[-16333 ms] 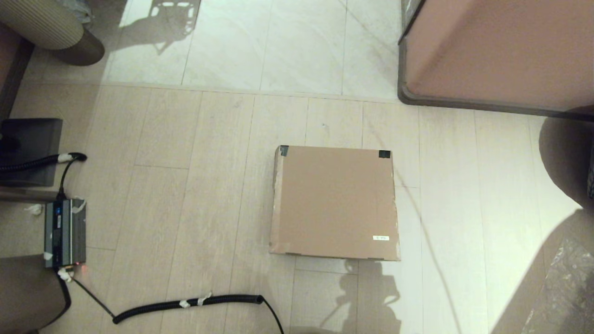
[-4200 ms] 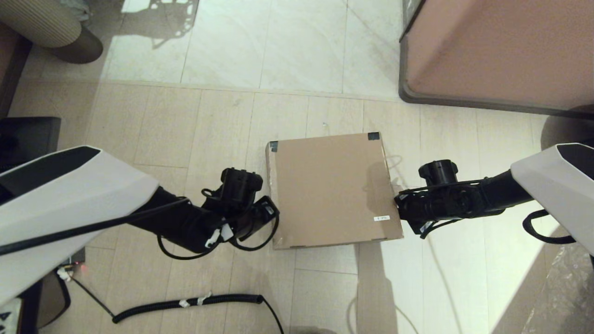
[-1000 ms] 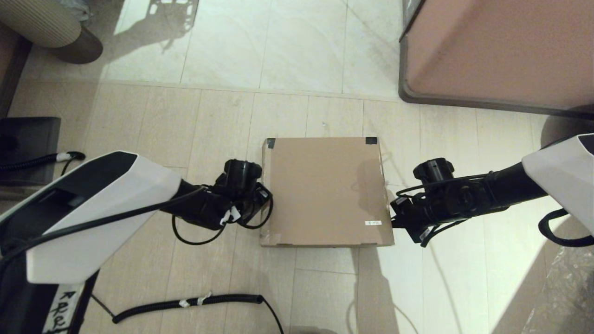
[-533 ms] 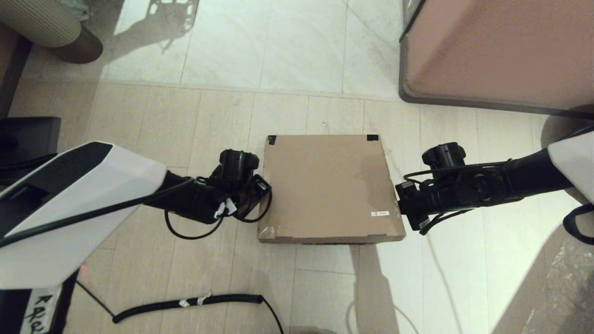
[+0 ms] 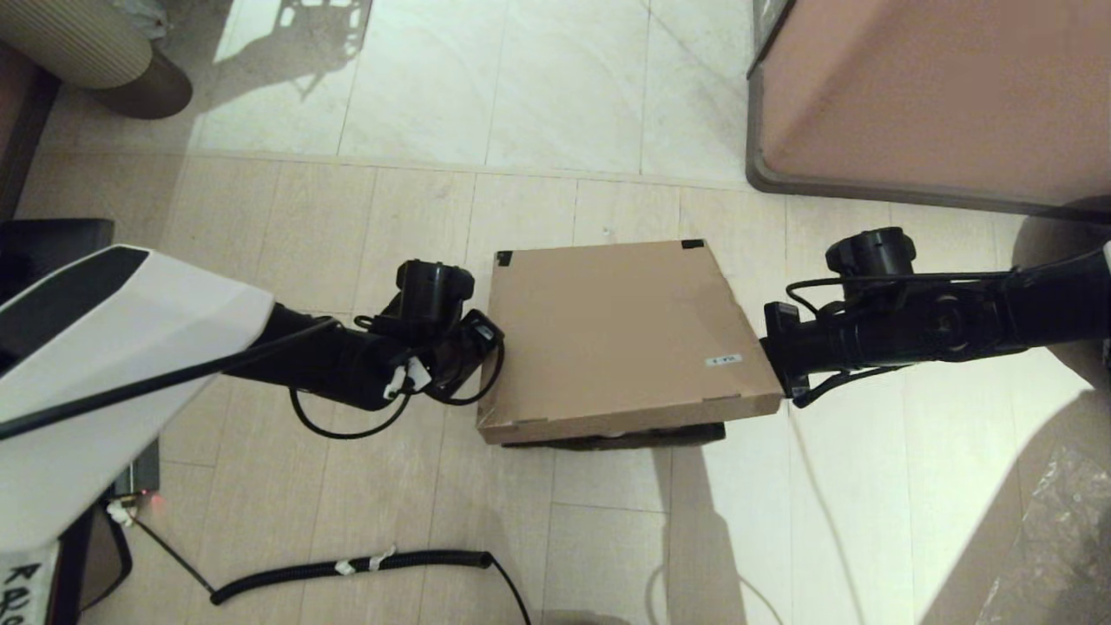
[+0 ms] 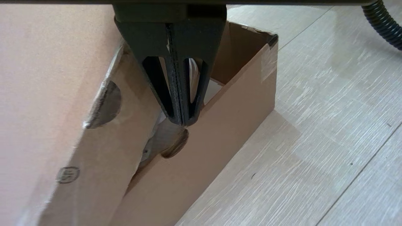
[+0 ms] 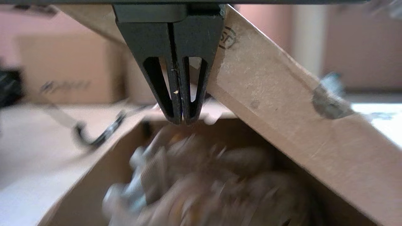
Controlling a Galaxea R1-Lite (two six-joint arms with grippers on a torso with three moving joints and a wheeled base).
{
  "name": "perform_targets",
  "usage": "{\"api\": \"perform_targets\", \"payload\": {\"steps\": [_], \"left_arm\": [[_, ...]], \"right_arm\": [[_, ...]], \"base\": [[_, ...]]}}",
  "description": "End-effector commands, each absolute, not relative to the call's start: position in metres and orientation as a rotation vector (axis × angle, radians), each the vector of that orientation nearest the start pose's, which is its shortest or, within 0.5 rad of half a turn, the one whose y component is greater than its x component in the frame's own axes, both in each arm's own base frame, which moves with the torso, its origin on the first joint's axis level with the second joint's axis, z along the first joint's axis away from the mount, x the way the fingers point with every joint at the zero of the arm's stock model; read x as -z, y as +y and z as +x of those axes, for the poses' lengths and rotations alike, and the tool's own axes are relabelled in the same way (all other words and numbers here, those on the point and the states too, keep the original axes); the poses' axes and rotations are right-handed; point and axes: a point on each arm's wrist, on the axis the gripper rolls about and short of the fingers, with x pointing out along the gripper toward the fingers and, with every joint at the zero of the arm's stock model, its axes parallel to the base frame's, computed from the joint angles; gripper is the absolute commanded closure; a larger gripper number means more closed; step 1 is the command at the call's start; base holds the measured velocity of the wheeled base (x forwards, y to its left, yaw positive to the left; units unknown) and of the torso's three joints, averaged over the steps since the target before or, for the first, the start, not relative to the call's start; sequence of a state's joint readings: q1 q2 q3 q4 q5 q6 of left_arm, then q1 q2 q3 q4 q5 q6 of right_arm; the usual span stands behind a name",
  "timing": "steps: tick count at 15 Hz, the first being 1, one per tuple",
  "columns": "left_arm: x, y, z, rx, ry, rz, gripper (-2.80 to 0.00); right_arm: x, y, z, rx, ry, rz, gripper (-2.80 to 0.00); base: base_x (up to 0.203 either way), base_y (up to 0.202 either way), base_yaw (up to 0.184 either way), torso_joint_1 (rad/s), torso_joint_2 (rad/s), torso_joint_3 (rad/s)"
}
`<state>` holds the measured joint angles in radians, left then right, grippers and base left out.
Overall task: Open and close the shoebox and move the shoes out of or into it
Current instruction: Open the shoe box
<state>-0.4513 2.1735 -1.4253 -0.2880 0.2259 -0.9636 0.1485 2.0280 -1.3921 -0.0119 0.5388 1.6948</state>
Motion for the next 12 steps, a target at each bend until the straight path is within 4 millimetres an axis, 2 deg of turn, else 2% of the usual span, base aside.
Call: {"api": "perform_targets", "payload": {"steps": [1, 5, 12], "left_arm": [[-0.146, -0.187, 0.397, -0.001, 0.482, -0.804, 0.0], [-0.161, -0.181, 0.394, 0.005, 0.452, -0.817, 0.0], [-0.177, -0.171, 0.393, 0.003, 0.41, -0.829, 0.0]], "right_arm": [[-0.188, 0.062, 0.384, -0.028, 1.056, 1.741, 0.0], [-0.203, 0.061, 0.373, -0.094, 1.126, 1.795, 0.0], [-0.211, 0.06, 0.36, -0.106, 1.143, 1.793, 0.0]], "base": [[0.0, 0.0, 0.0, 0.0, 0.0, 0.0], [0.0, 0.0, 0.0, 0.0, 0.0, 0.0], [0.0, 0.0, 0.0, 0.0, 0.0, 0.0]]}}
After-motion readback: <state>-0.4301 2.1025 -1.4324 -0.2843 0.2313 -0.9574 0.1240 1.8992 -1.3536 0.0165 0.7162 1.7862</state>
